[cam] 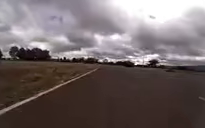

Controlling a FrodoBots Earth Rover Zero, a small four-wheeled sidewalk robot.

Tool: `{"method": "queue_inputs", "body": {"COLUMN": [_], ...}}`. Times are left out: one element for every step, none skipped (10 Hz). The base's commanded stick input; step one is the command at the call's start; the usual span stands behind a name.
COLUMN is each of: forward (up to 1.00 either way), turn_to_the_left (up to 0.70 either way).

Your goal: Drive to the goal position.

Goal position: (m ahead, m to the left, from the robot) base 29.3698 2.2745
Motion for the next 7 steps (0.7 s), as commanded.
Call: {"method": "queue_inputs", "body": {"forward": [0.85,0.85,0.85,0.85,0.85,0.85,0.85], "turn_to_the_left": [0.04,0.04,0.04,0.04,0.04,0.04,0.04]}}
